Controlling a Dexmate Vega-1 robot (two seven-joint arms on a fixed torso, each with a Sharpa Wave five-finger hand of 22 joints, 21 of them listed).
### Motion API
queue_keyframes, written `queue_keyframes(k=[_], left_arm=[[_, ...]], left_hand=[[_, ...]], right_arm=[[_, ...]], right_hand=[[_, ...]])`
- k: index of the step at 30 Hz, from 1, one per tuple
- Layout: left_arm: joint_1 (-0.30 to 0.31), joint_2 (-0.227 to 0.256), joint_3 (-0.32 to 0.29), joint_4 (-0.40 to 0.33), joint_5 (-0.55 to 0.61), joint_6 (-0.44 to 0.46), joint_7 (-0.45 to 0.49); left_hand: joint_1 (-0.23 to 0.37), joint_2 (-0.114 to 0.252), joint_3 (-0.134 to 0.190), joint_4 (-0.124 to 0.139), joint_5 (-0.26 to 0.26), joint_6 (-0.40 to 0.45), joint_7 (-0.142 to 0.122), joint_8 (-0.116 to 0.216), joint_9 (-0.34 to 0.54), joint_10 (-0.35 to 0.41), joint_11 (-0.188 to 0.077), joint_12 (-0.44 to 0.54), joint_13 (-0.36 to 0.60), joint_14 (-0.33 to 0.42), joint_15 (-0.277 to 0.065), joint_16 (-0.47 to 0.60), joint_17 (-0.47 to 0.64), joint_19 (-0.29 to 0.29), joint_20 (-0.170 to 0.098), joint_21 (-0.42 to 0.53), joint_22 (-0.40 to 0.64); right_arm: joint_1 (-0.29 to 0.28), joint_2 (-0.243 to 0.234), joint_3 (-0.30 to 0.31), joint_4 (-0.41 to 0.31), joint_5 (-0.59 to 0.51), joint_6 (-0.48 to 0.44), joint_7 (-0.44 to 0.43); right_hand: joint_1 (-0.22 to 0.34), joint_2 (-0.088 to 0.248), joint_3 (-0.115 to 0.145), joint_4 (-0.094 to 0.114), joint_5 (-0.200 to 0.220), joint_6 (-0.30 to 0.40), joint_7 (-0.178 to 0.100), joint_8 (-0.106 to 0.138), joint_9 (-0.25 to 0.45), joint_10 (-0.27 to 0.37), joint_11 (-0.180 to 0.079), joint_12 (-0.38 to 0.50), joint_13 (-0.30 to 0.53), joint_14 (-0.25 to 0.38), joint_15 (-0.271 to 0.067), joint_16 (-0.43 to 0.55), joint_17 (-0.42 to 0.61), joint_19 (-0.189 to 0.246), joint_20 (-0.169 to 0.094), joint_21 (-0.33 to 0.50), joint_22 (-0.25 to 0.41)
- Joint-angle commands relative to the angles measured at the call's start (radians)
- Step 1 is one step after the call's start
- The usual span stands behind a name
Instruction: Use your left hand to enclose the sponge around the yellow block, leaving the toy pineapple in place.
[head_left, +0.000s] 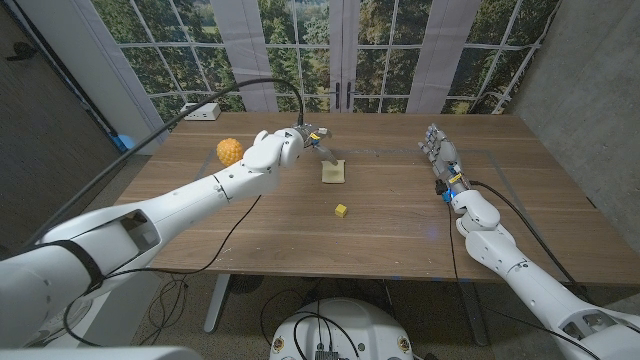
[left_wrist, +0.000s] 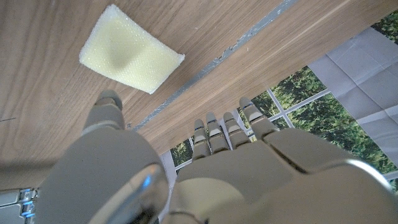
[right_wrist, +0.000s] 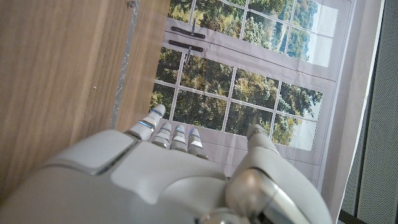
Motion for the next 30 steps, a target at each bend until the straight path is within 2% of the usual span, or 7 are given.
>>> queue_keyframes(k=[1, 4, 10, 13, 15, 23, 30], left_arm=[[-0.026, -0.038, 0.057, 0.021, 0.160, 0.014, -0.116], [-0.030, -0.054, 0.061, 0.033, 0.181, 0.024, -0.162], [-0.029, -0.071, 0.070, 0.045, 0.236, 0.034, -0.191], [-0.003, -0.069, 0.022, 0.044, 0.161, -0.009, -0.145], [-0.010, -0.073, 0.049, 0.053, 0.212, -0.005, -0.145], [-0.026, -0.109, 0.073, 0.098, 0.232, -0.008, -0.205], [-0.022, -0.120, 0.074, 0.122, 0.237, -0.021, -0.187]], left_hand=[[0.037, -0.010, -0.020, 0.000, 0.022, 0.030, -0.001, 0.009, 0.006, 0.046, -0.010, 0.016, 0.006, 0.037, -0.014, 0.008, 0.006, 0.006, 0.012, -0.007, 0.006], [0.056, -0.016, -0.038, 0.003, 0.037, 0.048, 0.002, 0.009, 0.007, 0.090, -0.023, 0.027, 0.008, 0.063, -0.022, 0.013, 0.007, 0.008, 0.013, -0.008, 0.008], [0.062, -0.019, -0.047, 0.005, 0.043, 0.055, 0.008, 0.008, 0.007, 0.093, -0.014, 0.025, 0.009, 0.064, -0.020, 0.011, 0.007, 0.006, 0.019, -0.010, 0.008], [0.064, -0.021, -0.055, 0.007, 0.047, 0.064, 0.017, 0.009, 0.007, 0.100, -0.006, 0.026, 0.009, 0.064, -0.020, 0.009, 0.007, 0.006, 0.019, -0.011, 0.009], [0.064, -0.022, -0.058, 0.007, 0.048, 0.065, 0.020, 0.009, 0.007, 0.102, -0.011, 0.026, 0.010, 0.065, -0.020, 0.009, 0.008, 0.006, 0.020, -0.011, 0.009], [0.065, -0.023, -0.068, 0.010, 0.052, 0.056, 0.020, 0.002, 0.007, 0.100, -0.006, 0.023, 0.010, 0.066, -0.019, 0.007, 0.008, 0.006, 0.022, -0.011, 0.009], [0.067, -0.023, -0.077, 0.012, 0.056, 0.056, 0.012, 0.000, 0.007, 0.104, -0.008, 0.022, 0.010, 0.067, -0.020, 0.006, 0.008, 0.006, 0.020, -0.012, 0.009]], right_arm=[[-0.004, 0.003, 0.002, 0.003, 0.004, 0.005, 0.004], [-0.003, 0.002, 0.002, 0.004, 0.005, 0.004, 0.006], [-0.001, 0.003, 0.001, 0.010, 0.008, 0.003, 0.012], [0.001, 0.003, 0.001, 0.013, 0.007, 0.002, 0.014], [0.001, 0.003, 0.001, 0.015, 0.007, 0.004, 0.015], [0.000, 0.005, 0.002, 0.022, 0.011, 0.006, 0.018], [-0.002, 0.004, 0.005, 0.026, 0.014, 0.008, 0.019]], right_hand=[[-0.005, -0.008, -0.003, -0.004, 0.006, 0.006, 0.000, 0.004, 0.003, 0.003, 0.004, 0.006, 0.003, -0.002, 0.005, -0.003, 0.000, 0.004, 0.006, -0.001, 0.004], [-0.006, -0.008, -0.003, -0.003, 0.006, 0.006, -0.001, 0.004, 0.003, 0.003, 0.004, 0.006, 0.003, -0.001, 0.006, -0.002, 0.001, 0.006, 0.006, -0.001, 0.004], [-0.007, -0.009, -0.004, -0.003, 0.006, 0.006, -0.002, 0.004, 0.003, 0.006, 0.006, 0.007, 0.003, 0.001, 0.010, -0.002, 0.001, 0.007, 0.007, 0.000, 0.004], [-0.008, -0.009, -0.004, -0.002, 0.006, 0.006, -0.001, 0.004, 0.003, 0.006, 0.007, 0.007, 0.003, 0.003, 0.012, -0.001, 0.001, 0.008, 0.008, 0.000, 0.004], [-0.008, -0.008, -0.004, -0.002, 0.006, 0.006, -0.002, 0.004, 0.003, 0.007, 0.007, 0.007, 0.003, 0.004, 0.012, -0.001, 0.001, 0.008, 0.008, 0.000, 0.004], [-0.009, -0.008, -0.004, -0.002, 0.006, 0.007, -0.003, 0.004, 0.003, 0.010, 0.008, 0.008, 0.003, 0.009, 0.013, 0.001, 0.001, 0.011, 0.011, 0.001, 0.004], [-0.010, -0.008, -0.003, -0.001, 0.006, 0.008, -0.004, 0.004, 0.003, 0.011, 0.008, 0.008, 0.003, 0.012, 0.017, 0.002, 0.001, 0.013, 0.016, 0.001, 0.004]])
